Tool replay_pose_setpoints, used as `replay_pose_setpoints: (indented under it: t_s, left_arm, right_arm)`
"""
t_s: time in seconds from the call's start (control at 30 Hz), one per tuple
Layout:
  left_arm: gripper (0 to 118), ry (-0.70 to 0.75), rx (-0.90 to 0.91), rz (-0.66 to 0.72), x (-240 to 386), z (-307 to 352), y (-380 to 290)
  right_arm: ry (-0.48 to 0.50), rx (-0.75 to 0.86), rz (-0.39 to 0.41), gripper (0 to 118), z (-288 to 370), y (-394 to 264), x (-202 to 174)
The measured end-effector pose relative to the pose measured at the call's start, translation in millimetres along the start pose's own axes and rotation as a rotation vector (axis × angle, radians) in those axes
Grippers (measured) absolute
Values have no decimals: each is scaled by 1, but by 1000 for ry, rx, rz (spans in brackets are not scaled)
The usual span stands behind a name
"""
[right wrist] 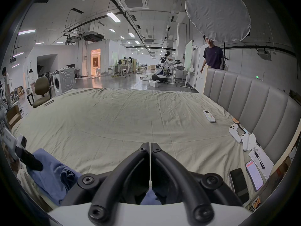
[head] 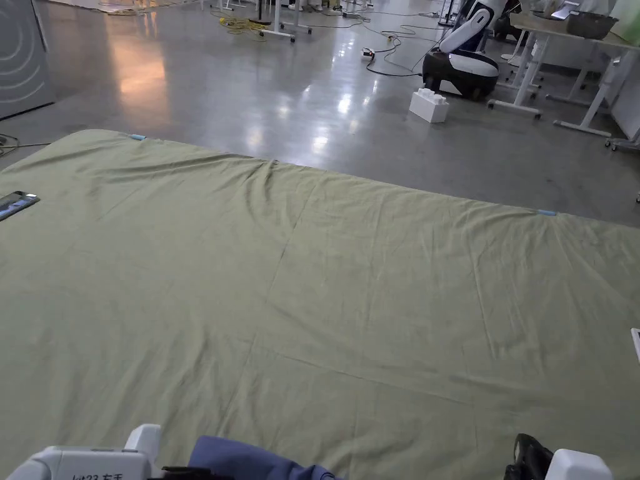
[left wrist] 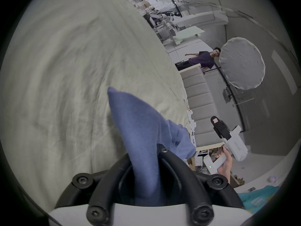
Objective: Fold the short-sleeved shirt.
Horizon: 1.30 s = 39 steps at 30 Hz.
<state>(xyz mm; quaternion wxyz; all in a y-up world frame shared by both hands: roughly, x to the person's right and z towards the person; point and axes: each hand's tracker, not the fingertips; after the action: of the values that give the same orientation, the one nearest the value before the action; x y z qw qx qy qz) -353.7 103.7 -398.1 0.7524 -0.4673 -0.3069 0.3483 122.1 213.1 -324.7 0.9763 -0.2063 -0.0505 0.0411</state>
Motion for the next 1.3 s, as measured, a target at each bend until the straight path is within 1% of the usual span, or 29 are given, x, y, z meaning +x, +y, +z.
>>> replay_pose_setpoints:
  t_s: [0.03,0.1,0.23,0.33,0.4,0.43,0.47,0.53,0.6,0.7,0.9,1.13,1.3]
  left_arm:
    - [13,24,4,-38,12,7,6]
    - [13,82,3,-68,31,22,17]
    - [13,253,16,-183,77,59,34]
    - [13,449,9,-278,101,82,46]
    - [13,604,-5,-319,116,88,47]
    - [13,662,-14,-360,122,88,49]
    - [13,710,-34,-403,128,86,47]
    - [13,767,-44,-420,137,80,43]
    - [13,762,-37,-429,139,76,44]
    - [13,711,-41,-406,144,67,40]
    - [13,537,-45,-312,153,47,32]
    - [13,421,-62,-245,173,10,12]
    - [13,408,-60,-198,180,-37,-3]
  right_arm:
    - [1,1,0,2,0,0,0]
    - [0,3,1,2,1,1,1]
    - [-1,7,-3,2,1,1,4]
    - [1,10,-11,2,1,0,6]
    - [3,13,-11,2,1,0,6]
    - [5,13,-14,2,1,0,6]
    - [8,14,-17,2,1,0,5]
    - [12,14,-24,2,1,-1,5]
    - [16,13,-27,2,0,-1,4]
    - [21,13,-32,2,0,-1,3]
    - [22,20,-37,2,1,-1,4]
    - [20,20,-50,2,3,-4,6]
    - [18,15,-58,2,4,-8,8]
